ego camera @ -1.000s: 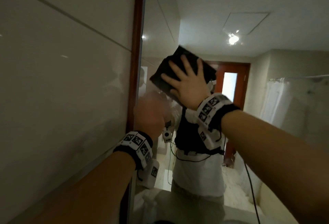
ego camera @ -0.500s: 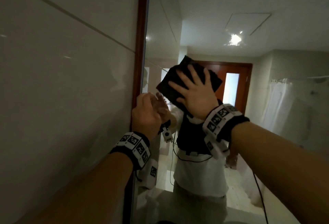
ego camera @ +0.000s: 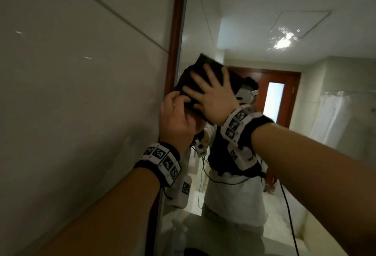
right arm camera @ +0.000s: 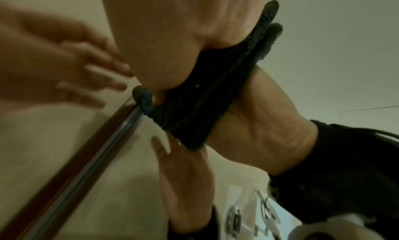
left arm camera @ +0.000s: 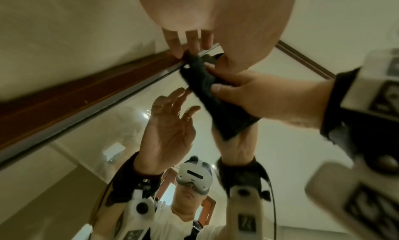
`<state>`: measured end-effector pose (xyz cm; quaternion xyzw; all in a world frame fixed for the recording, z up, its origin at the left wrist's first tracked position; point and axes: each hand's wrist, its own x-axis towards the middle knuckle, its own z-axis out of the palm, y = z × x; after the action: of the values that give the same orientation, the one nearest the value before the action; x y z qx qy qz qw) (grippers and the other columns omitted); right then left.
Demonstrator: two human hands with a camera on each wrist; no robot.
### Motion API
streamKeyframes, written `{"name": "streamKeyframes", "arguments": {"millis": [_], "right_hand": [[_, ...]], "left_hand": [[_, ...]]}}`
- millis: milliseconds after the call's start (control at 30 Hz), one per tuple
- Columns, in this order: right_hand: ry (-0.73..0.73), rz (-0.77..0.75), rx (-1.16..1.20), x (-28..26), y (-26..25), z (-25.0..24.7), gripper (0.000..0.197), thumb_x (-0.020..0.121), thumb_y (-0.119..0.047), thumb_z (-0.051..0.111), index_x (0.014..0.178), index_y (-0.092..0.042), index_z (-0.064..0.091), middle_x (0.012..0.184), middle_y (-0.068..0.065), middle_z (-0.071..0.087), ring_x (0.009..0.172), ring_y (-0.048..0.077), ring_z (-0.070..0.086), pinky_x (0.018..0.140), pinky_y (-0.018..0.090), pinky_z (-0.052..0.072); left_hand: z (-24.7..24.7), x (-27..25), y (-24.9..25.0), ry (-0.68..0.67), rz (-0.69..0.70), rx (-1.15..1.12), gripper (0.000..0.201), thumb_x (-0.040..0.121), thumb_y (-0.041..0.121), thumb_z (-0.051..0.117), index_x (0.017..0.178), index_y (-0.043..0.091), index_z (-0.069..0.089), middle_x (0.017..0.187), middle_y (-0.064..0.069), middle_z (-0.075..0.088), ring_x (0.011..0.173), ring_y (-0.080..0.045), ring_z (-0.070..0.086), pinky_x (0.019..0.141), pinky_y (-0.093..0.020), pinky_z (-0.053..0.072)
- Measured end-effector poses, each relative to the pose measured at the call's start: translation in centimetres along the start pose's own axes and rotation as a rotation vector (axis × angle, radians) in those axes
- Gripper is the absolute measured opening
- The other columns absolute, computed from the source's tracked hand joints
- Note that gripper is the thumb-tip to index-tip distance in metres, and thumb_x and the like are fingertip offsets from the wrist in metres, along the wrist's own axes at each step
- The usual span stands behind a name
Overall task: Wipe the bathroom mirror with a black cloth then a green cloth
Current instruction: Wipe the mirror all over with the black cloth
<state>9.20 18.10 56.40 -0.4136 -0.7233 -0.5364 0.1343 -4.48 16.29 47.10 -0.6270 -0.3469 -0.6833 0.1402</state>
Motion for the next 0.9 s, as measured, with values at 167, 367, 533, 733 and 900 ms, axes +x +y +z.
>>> {"name": "streamKeyframes", "arguments": {"millis": [167, 367, 533, 733, 900], "right_hand": [[-0.082, -0.152, 0.069, -4.3, -3.8, 2.1, 0.062, 0.092, -0.047, 0.055, 0.15, -0.041, 0.035, 0.165, -0.003, 0.012, 0.152, 0.035, -0.006, 0.116, 0.068, -0.007], [-0.013, -0.179, 0.182, -5.1, -3.8, 2.5, 0.05, 0.092, -0.041, 0.059, 0.141, -0.037, 0.05, 0.162, -0.004, 0.026, 0.153, 0.033, 0.007, 0.117, 0.064, -0.006], [0.074, -0.203, 0.319, -5.5, -2.1, 2.6, 0.047, 0.09, -0.025, 0.058, 0.138, -0.027, 0.055, 0.163, 0.002, 0.026, 0.151, 0.029, 0.019, 0.121, 0.054, 0.008], [0.159, -0.033, 0.546, -6.7, 0.7, 1.3, 0.041, 0.086, -0.011, 0.059, 0.126, -0.015, 0.062, 0.164, 0.01, 0.021, 0.149, 0.03, 0.025, 0.116, 0.05, 0.034], [0.226, 0.163, 0.439, -10.4, 4.2, 0.7, 0.054, 0.086, -0.019, 0.064, 0.138, -0.019, 0.053, 0.163, 0.009, 0.022, 0.148, 0.031, 0.025, 0.117, 0.048, 0.029]], "left_hand": [[0.5, -0.6, 0.9, -0.041, 0.039, 0.011, 0.033, 0.075, -0.003, 0.046, 0.103, 0.009, 0.059, 0.113, -0.008, 0.051, 0.099, -0.025, 0.049, 0.084, -0.042, 0.046], [1.3, -2.2, 0.1, -0.005, 0.102, -0.01, 0.026, 0.082, -0.005, 0.04, 0.097, 0.006, 0.058, 0.105, -0.007, 0.054, 0.094, -0.021, 0.049, 0.085, -0.029, 0.042], [1.4, -1.8, -0.3, 0.029, -0.012, -0.155, 0.036, 0.069, -0.017, 0.04, 0.093, 0.007, 0.05, 0.102, 0.004, 0.044, 0.092, -0.022, 0.048, 0.086, -0.033, 0.044], [1.7, -2.2, 0.0, -0.181, -0.045, 0.098, 0.046, 0.084, 0.008, 0.062, 0.129, 0.015, 0.06, 0.131, -0.014, 0.046, 0.12, -0.031, 0.041, 0.103, -0.025, 0.029], [2.2, -1.9, 2.0, -0.422, -0.075, 0.35, 0.074, 0.087, 0.043, 0.067, 0.152, 0.031, 0.035, 0.158, -0.014, 0.013, 0.142, -0.038, 0.013, 0.116, -0.053, 0.024]]}}
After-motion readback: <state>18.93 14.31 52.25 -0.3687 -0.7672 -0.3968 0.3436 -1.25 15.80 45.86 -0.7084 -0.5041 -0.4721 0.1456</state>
